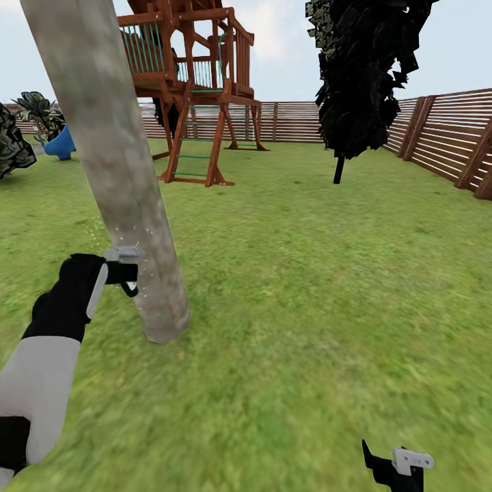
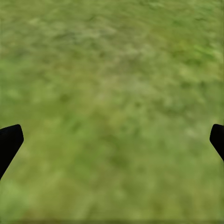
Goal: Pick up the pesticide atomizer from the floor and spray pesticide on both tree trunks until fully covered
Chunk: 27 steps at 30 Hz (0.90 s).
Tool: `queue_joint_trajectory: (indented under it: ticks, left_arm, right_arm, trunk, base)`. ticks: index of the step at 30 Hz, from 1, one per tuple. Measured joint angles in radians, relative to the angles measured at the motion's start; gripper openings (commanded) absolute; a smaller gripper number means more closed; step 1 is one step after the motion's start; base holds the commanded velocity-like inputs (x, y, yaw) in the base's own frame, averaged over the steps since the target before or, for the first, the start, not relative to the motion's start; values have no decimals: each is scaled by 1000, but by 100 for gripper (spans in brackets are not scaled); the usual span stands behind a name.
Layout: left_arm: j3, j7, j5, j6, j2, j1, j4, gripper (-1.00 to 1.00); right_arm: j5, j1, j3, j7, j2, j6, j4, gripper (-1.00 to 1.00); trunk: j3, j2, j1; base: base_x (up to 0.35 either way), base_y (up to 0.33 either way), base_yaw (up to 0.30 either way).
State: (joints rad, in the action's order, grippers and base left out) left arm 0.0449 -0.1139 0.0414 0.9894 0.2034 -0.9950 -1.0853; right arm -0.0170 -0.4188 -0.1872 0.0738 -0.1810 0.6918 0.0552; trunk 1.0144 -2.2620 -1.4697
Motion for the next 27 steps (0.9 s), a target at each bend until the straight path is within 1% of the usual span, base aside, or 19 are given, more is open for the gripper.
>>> queue_joint_trajectory:
  ticks: [2,4,5,6,8,10,11,12,15,16,17,18,19,20,21,23,24,25,27]
  left_arm:
    - [1,0,0,2,-17,-5,-39,-100]
    - [0,0,-50,10,-20,-11,-67,-100]
    - [3,0,-73,12,-12,-13,-81,-100]
    - [7,0,-77,13,-7,-13,-85,-100]
    - [10,0,-74,13,23,-12,-83,-100]
    - [11,0,-73,13,72,-6,-75,-100]
    - [10,-1,-75,10,88,0,-74,-100]
    - [9,-1,-82,8,95,3,-73,-100]
    - [6,-1,-73,2,116,10,-71,-100]
    - [4,0,-74,1,119,40,-70,-100]
    - [-2,0,-76,-2,119,86,-69,-100]
    - [-3,1,-72,-5,120,134,-46,-100]
    - [2,1,-68,-6,122,146,-26,-100]
    - [6,0,-69,-4,122,143,-30,-100]
    - [7,0,-64,-3,132,138,-34,-100]
    - [9,0,-63,-1,162,129,-35,-100]
    - [8,0,-65,2,173,114,-36,-100]
    - [7,0,-67,7,181,81,-36,-100]
    - [6,1,-71,11,185,39,-35,-100]
  right_arm:
    - [0,0,0,0,0,0,0,100]
    - [0,0,0,0,0,0,0,100]
    - [0,0,0,0,0,0,0,100]
    - [0,0,0,0,0,0,0,100]
    - [0,0,0,0,0,0,0,100]
    - [0,0,0,0,0,0,0,100]
    - [0,0,0,0,0,0,0,100]
    - [0,0,0,0,0,0,0,100]
    - [0,0,0,1,0,0,0,100]
    - [0,0,0,0,0,0,0,100]
    - [0,0,0,1,0,0,0,100]
    - [0,0,0,1,0,0,0,100]
    - [0,0,-1,1,0,0,0,100]
    - [0,0,1,1,0,0,0,100]
    - [0,0,0,1,0,0,0,100]
    - [0,0,0,1,0,0,0,100]
    - [0,0,0,1,0,0,0,100]
    - [0,0,0,1,0,0,0,100]
    - [0,0,0,1,0,0,0,100]
  trunk:
    - [0,0,0]
    - [0,0,0]
    - [0,0,0]
    - [0,0,0]
    - [0,0,0]
    - [0,0,0]
    - [0,0,0]
    - [0,0,0]
    - [0,0,0]
    - [0,0,0]
    - [0,0,0]
    - [0,0,0]
    - [0,0,0]
    - [0,0,0]
    - [0,0,0]
    - [0,0,0]
    - [0,0,0]
    - [0,0,0]
    - [0,0,0]
  base:
    - [0,0,0]
    - [0,0,0]
    - [0,0,0]
    - [0,0,0]
    - [0,0,0]
    - [0,0,0]
    - [0,0,0]
    - [0,0,0]
    - [0,0,0]
    - [0,0,0]
    - [47,0,0]
    - [277,87,0]
    - [44,15,0]
    - [18,6,0]
    - [9,3,0]
    - [4,1,0]
    - [0,0,0]
    - [0,0,0]
    - [0,0,0]
